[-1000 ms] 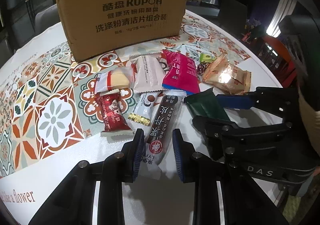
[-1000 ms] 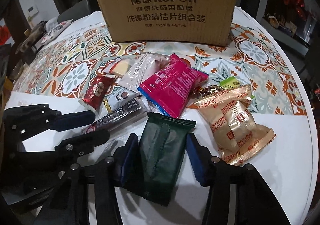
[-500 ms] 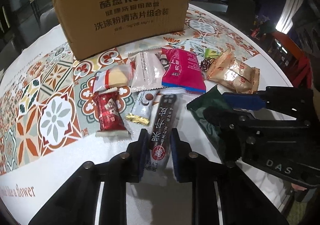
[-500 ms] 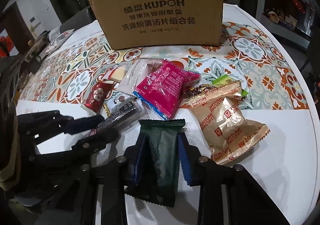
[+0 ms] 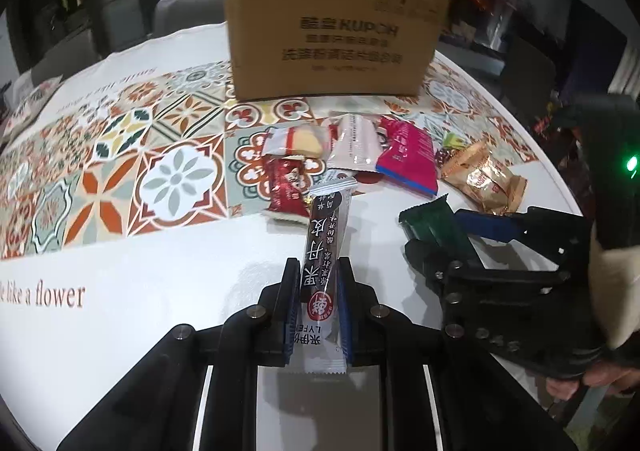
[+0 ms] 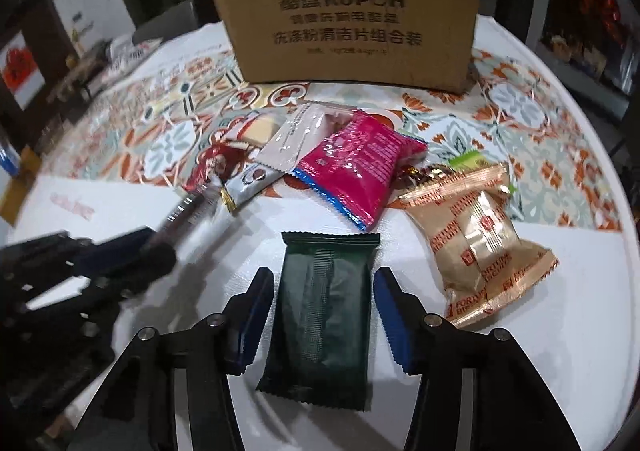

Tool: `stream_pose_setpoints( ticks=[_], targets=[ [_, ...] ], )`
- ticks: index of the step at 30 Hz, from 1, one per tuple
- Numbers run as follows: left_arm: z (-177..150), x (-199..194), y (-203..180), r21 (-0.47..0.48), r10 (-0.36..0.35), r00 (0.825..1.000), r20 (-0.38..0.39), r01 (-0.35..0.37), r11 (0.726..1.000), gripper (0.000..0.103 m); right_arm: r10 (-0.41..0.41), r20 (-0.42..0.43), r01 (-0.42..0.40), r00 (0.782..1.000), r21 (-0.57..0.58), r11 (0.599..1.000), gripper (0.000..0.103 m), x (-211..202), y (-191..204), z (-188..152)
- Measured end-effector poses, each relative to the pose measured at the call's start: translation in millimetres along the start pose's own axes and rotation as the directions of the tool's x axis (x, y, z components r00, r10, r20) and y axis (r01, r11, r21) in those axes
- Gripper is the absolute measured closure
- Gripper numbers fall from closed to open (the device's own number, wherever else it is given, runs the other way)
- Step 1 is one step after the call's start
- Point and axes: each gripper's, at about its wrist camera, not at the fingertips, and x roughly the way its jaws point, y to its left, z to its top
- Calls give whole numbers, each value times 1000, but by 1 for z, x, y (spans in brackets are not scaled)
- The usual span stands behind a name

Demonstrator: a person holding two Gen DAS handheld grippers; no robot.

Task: Organize snacks
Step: 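Carry the bar and green packet over the box and open both tools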

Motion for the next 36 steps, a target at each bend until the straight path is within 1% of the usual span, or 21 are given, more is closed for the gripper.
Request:
stream_pose_setpoints(
  ticks=[2,3,4,6,7,8,11,14,20,24,29,34,36],
  targets=[
    [0,1,2,-15,4,1000,1,-4,1000,85,-53,-2,53,999,-43,998,49,4,7,1],
    [-1,1,4,-22,8,1000,3,-8,1000,85,-78,1,78,997,-70,995,47,5,12,0],
    [-1,1,6,-30,11,1000,7,-11,1000,85,-93,14,94,996,-90,992,47,6,15,0],
    [0,1,7,-39,16,1000,9,-16,999,85,-97,14,98,995,-88,991,48,7,15,1],
    [0,1,7,-42,19,1000,11,-18,999,85,-88,9,89,996,-82,993,56,7,14,2],
    [1,0,7,-42,21,1000,11,-20,999,85,-66,6,66,998,-77,995,57,7,13,2],
    [3,-1,6,-39,26,1000,15,-25,999,85,-68,14,69,998,-87,994,57,6,15,1],
    [8,-5,4,-44,23,999,22,-22,999,85,-37,6,37,999,-73,997,57,4,13,0],
    [28,-16,1,-56,9,999,52,-6,998,85,12,31,-10,999,-59,998,57,-14,9,12],
    [47,-25,-1,-52,26,997,78,-22,998,85,38,89,-34,995,-51,998,57,-32,5,29],
    [81,-37,-2,-49,52,991,126,-46,998,85,47,192,-39,980,-49,998,57,-55,-5,64],
    [122,-46,-2,-35,76,985,152,-72,997,85,62,240,-55,969,-34,998,57,-68,-16,104],
    [140,-50,-2,-29,72,985,158,-69,997,85,72,254,-66,964,-33,997,57,-74,-20,120]
  ],
)
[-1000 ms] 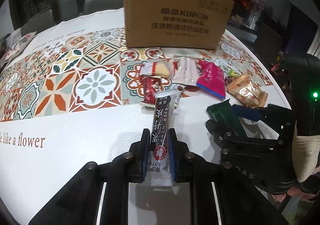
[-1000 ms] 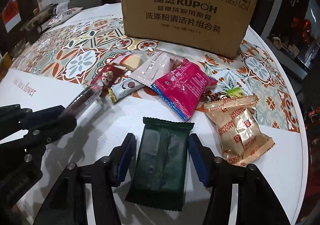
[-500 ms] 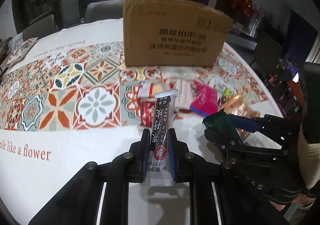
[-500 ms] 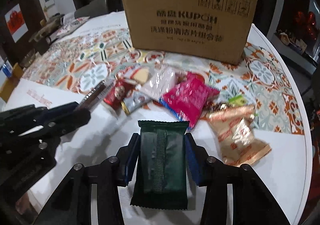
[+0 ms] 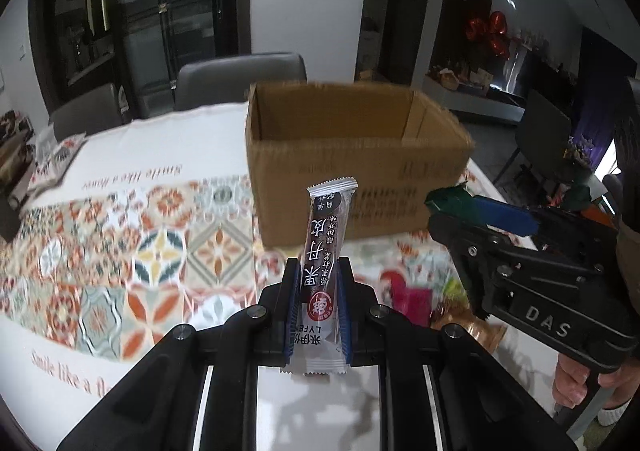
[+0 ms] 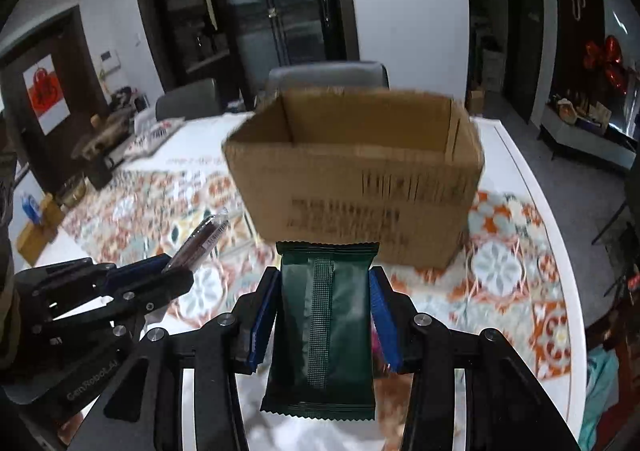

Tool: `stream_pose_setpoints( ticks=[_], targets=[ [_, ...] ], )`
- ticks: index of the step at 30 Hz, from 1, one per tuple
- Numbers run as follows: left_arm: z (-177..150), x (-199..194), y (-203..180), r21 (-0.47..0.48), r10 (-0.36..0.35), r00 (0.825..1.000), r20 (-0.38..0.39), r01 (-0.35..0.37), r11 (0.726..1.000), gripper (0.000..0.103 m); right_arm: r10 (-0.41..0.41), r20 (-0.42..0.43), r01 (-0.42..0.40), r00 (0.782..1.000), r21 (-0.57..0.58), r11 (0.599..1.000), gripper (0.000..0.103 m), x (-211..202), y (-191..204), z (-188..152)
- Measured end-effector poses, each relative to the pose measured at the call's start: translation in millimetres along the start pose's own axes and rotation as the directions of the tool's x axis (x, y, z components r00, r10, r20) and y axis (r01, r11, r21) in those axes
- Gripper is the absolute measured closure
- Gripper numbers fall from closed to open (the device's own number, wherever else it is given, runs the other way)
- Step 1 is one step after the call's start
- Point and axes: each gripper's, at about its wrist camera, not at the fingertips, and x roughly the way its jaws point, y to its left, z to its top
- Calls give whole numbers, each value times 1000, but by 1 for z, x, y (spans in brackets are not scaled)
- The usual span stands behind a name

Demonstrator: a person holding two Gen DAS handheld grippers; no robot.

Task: Organize snacks
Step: 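Carry the bar and green packet over the box and open both tools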

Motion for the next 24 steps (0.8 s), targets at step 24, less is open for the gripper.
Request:
stream_pose_setpoints(
  ticks=[24],
  targets=[
    [133,89,11,-40,-10,994,-106,5,999,85,-27,-37,27,999,-20,999,57,53,-42,139]
  ],
)
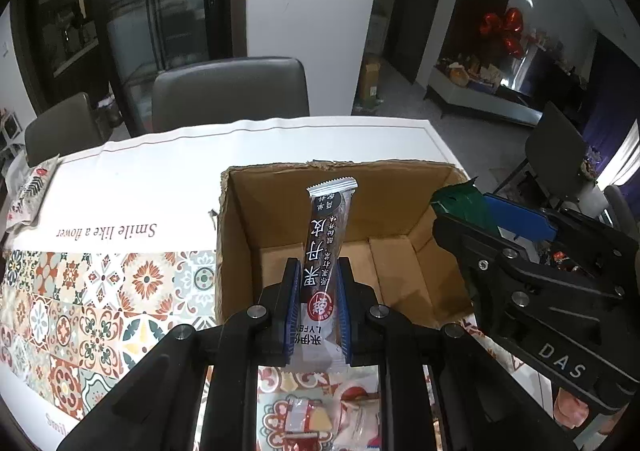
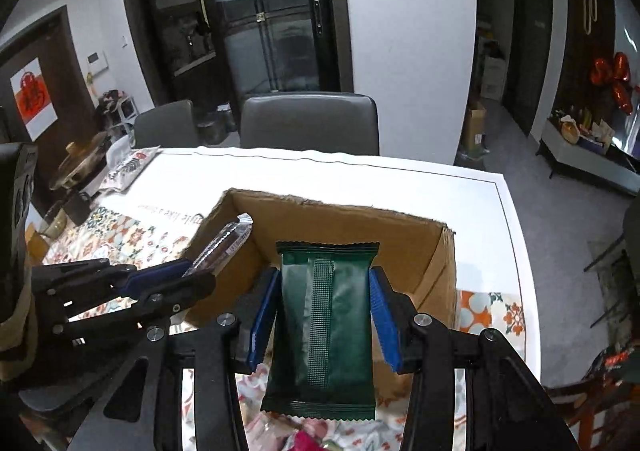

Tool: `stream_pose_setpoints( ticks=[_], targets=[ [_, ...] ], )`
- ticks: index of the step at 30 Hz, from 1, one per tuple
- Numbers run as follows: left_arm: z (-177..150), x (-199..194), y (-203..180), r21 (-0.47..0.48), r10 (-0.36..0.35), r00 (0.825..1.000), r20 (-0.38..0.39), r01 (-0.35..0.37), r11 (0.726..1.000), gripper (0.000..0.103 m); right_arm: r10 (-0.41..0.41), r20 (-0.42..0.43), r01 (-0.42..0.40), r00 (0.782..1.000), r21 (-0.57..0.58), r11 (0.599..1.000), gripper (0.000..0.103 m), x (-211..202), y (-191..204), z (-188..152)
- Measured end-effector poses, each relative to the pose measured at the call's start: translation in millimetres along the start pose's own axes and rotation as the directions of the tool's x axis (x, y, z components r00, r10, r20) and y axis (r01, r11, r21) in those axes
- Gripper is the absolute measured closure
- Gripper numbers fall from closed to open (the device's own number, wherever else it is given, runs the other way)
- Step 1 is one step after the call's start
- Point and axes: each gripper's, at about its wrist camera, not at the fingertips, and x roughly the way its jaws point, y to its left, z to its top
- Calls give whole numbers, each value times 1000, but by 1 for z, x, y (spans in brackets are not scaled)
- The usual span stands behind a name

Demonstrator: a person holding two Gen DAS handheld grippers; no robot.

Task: Organize snacks
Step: 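Carry the bar and green packet over the box and open both tools, then move both tools back down toward the remaining snacks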

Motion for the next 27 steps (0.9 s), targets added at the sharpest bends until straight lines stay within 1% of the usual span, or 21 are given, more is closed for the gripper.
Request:
stream_pose_setpoints(
  ticks=[5,6,7,8,9,10,12,20,22,25,27],
  targets=[
    [8,18,0,-20,17,999,-40,-17,1000,84,17,-29,-16,999,20,1000,57,18,-11,7],
    [9,19,1,-27,23,999,-37,-24,999,78,21,-34,-20,999,17,1000,57,21,-12,8],
    [9,19,2,-32,36,999,-36,-37,999,68,30,-37,-29,999,8,1000,55,24,-12,9],
    [9,18,2,-31,53,998,-36,-54,998,65,30,-40,-30,999,0,1000,52,26,-12,9],
    [9,17,2,-28,64,997,-34,-65,998,62,23,-42,-23,999,-1,1000,49,28,-12,10],
    [7,14,3,-23,72,997,-31,-73,997,62,19,-33,-19,999,5,1000,44,27,-14,9],
    [2,7,4,-25,95,995,-23,-96,995,62,14,-20,-14,1000,11,1000,37,22,-16,6],
    [-31,-39,-7,-43,117,991,58,-114,993,53,33,-7,-33,999,1,999,37,-2,-13,-14],
    [-40,-51,-11,-48,112,991,79,-109,993,49,44,-4,-44,999,-1,999,37,-12,-11,-20],
    [-53,-65,-19,-16,132,986,102,-131,991,48,58,7,-58,998,2,998,37,-29,-10,-30],
    [-61,-70,-24,4,133,985,105,-135,991,47,67,-3,-67,998,5,998,37,-36,-8,-38]
  ],
)
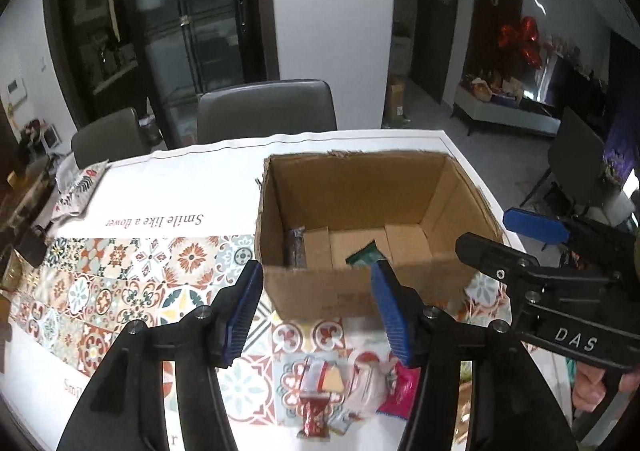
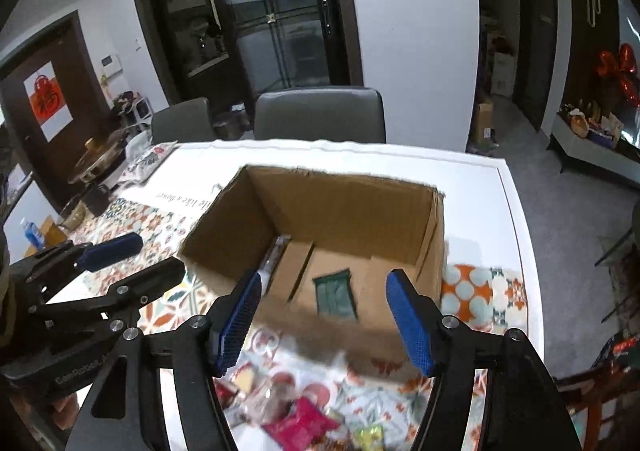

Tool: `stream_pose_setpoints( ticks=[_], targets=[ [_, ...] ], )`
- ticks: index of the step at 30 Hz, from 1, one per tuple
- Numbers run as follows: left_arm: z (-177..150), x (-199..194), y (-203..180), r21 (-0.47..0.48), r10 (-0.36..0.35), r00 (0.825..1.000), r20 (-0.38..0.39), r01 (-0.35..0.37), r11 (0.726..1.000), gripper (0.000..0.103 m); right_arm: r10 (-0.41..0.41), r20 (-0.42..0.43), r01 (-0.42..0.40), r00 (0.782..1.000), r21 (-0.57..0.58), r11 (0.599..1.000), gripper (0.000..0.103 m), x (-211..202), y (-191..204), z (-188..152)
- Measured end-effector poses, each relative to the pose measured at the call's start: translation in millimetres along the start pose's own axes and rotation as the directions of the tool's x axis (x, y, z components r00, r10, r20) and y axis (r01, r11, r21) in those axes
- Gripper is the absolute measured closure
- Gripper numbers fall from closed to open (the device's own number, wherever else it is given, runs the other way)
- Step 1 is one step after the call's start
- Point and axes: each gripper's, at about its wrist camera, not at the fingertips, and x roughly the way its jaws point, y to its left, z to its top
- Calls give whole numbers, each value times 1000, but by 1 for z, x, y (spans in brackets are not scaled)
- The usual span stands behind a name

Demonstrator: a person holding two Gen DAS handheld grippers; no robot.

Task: Organize snacks
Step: 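Move both tools back down toward the remaining snacks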

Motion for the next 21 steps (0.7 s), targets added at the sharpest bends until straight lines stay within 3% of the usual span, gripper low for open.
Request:
stream_pose_setpoints(
  ticks=[9,21],
  targets=[
    [-46,-6,-6,26,-58,998,-38,59,998,47,4,-64,0,998,49,999,37,-9,2,-48],
    [-107,4,5,23,-65,993,-99,67,997,47,36,-107,-19,994,159,987,37,5,13,-116]
  ],
)
